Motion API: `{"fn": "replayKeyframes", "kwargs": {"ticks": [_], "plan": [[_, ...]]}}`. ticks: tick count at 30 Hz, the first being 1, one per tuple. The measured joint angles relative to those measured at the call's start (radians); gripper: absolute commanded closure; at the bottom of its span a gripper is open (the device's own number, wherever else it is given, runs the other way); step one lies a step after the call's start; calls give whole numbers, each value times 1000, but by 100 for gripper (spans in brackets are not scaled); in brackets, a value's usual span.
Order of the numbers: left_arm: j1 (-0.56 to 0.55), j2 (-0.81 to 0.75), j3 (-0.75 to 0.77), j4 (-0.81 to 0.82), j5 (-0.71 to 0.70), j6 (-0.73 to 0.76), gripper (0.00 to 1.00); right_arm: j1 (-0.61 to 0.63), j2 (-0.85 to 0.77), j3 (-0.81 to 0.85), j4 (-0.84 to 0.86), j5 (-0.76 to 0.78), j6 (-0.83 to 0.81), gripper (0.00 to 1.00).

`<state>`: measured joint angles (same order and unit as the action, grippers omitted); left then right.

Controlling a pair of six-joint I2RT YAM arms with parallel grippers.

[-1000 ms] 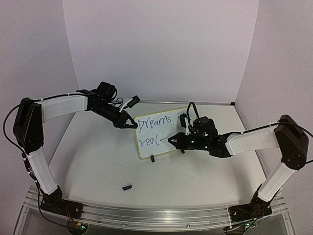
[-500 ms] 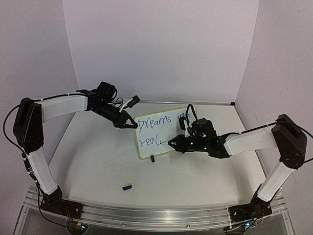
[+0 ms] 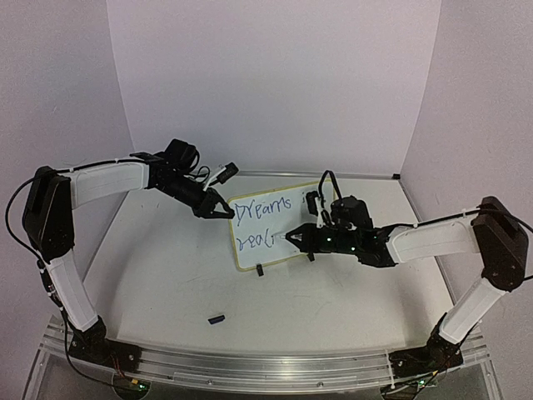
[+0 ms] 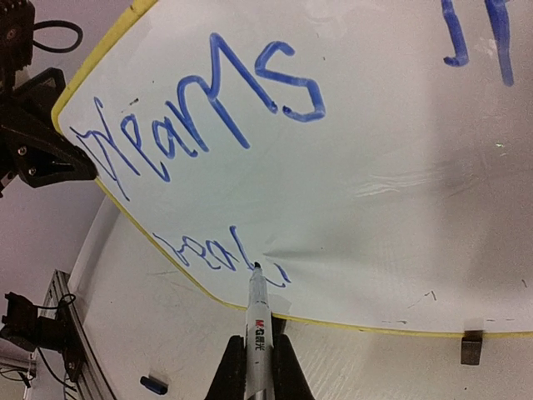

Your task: Write a sentence on the whiteboard

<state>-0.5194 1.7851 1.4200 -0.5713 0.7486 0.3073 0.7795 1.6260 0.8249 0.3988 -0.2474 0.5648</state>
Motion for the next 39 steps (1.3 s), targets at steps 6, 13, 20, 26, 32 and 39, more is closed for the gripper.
{"fn": "replayKeyframes", "kwargs": {"ticks": [6,13,20,26,32,39], "plan": [[-1,0,0,0,0,0,100,0,0,0,1,22,1,100],[-2,0,0,0,0,0,100,0,5,2,1,42,1,100],[-2,0,0,0,0,0,100,0,8,5,1,48,1,100],[-2,0,0,0,-1,0,100,0,2,3,4,47,1,100],[-2,0,0,0,-1,0,100,0,-43,-17,10,49,2,100],[-2,0,0,0,-1,0,100,0,-39,-18,12,49,5,100]]}}
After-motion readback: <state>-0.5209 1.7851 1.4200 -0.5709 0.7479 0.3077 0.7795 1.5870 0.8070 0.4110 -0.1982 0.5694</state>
